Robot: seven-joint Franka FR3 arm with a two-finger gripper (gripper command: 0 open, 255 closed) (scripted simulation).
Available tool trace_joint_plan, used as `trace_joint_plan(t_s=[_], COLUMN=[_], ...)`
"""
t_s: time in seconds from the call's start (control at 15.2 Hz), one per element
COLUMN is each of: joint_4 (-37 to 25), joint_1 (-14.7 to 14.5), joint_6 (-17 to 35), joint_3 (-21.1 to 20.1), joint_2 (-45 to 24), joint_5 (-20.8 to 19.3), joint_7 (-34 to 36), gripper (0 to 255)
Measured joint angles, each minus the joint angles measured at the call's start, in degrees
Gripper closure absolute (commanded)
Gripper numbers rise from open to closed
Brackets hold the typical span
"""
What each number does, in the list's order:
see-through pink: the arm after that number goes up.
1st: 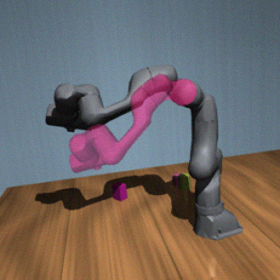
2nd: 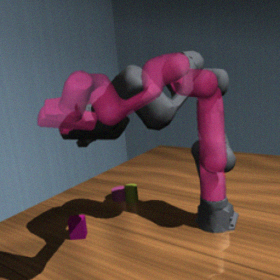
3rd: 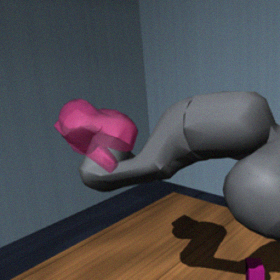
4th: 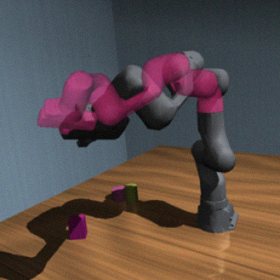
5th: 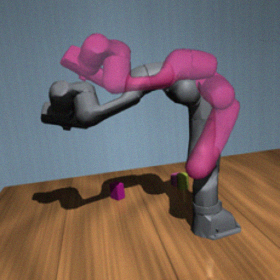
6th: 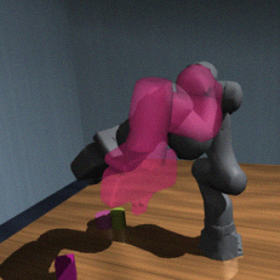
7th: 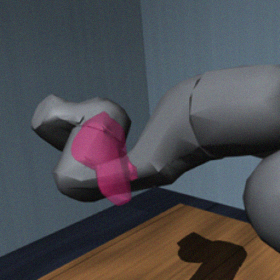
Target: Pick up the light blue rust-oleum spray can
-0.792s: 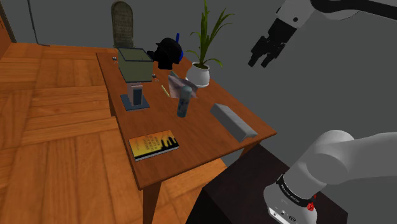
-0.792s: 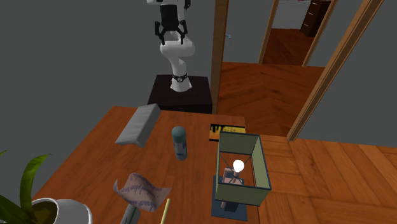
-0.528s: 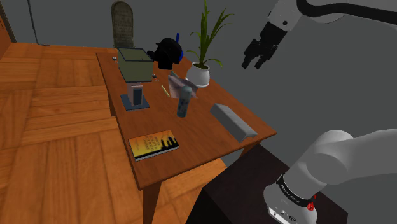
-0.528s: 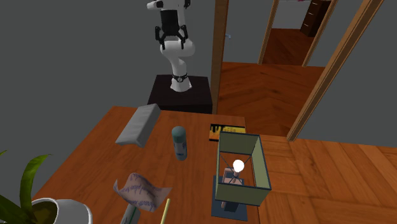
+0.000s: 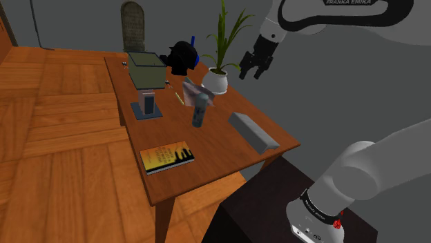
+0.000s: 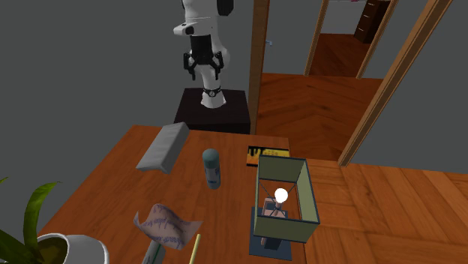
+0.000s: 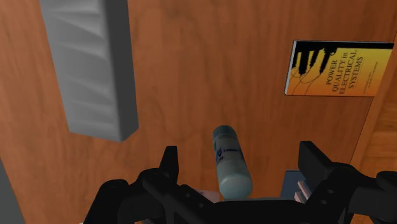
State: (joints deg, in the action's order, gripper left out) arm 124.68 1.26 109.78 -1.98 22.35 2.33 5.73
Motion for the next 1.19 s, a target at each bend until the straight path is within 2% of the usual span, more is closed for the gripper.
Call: trace_joint_plan(t_s=[0.26,0.79,1.19], joint_4=[-3.9,-14.8,-26.4], joint_1=[0.0,-0.4,-0.7], joint_6=[4.1,7.8,7.9], joint_3=[-0.5,-1.2,-1.1], joint_2=[-9.4,-26.6,-40.4], joint_5=[-0.5,-2.0,-3.2], joint_7=[0.5,2.0,2.6], gripper=[0,0,0])
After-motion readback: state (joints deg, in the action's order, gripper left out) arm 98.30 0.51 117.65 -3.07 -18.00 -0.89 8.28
